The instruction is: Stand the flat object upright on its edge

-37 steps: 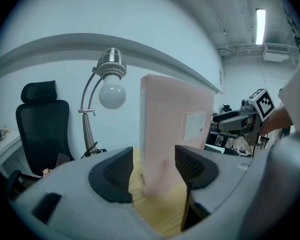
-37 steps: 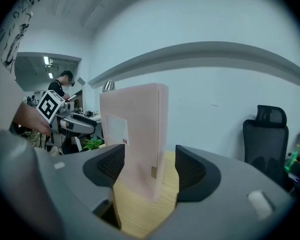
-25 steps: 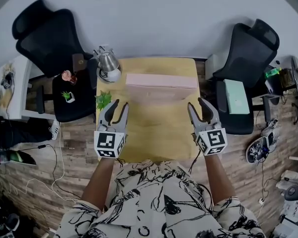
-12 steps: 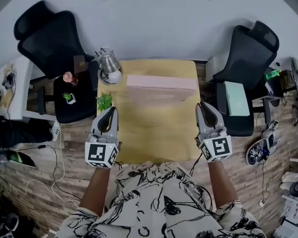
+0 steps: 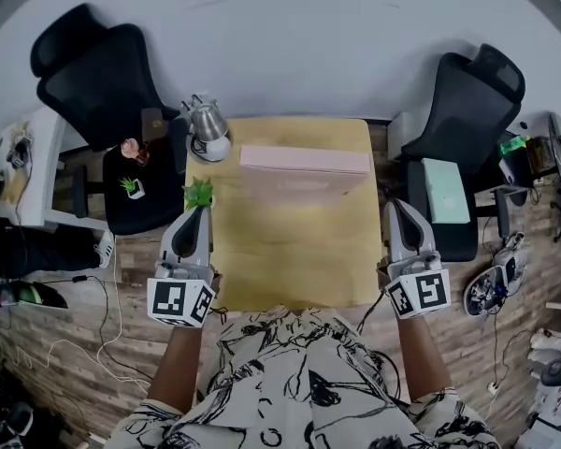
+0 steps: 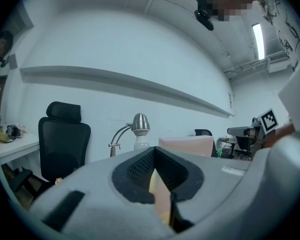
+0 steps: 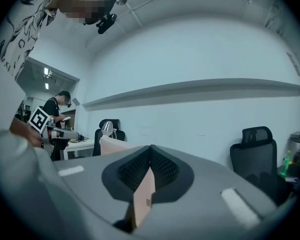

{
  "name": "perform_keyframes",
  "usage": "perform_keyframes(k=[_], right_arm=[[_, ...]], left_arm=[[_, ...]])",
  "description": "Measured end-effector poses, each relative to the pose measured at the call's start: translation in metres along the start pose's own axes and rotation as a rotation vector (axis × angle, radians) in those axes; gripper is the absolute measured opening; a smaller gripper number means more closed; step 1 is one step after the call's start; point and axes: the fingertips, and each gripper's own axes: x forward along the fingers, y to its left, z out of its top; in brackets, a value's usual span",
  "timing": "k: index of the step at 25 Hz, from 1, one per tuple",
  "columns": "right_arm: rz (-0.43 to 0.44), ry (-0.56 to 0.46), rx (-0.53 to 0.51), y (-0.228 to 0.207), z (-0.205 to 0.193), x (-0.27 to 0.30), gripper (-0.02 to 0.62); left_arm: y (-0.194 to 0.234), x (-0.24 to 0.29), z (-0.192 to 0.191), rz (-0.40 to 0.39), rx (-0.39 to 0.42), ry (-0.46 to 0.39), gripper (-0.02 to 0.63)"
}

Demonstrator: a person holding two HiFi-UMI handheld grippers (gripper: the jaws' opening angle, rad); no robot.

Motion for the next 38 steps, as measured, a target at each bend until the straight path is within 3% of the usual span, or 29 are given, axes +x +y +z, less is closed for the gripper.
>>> perform_keyframes(k=[3, 7, 11, 24, 38], right_arm=[[-0.029, 0.000, 0.040, -0.005, 0.005, -0.007, -0.003], [-0.047, -0.001, 0.006, -0.008, 0.015, -0.014, -0.004], [-0.067, 0.008, 0.001, -0.013, 0.022, -0.019, -0.003], [-0.106, -0.067, -0.007, -0.027, 0.058, -0.046, -0.003], [-0.106, -0.182, -0.010, -0.019, 0.119, -0.063, -0.003]], left_arm=[[0.000, -0.008, 0.011, 0.000, -0.016, -0.011, 0.003], [0.002, -0.021, 0.027, 0.015, 0.017, -0.023, 0.003], [0.010, -0.029, 0.031, 0.054, 0.023, 0.011, 0.003], [0.027, -0.063, 0.058, 0.165, 0.084, -0.045, 0.003], [0.018, -0.076, 0.101, 0.158, 0.062, -0.101, 0.003]])
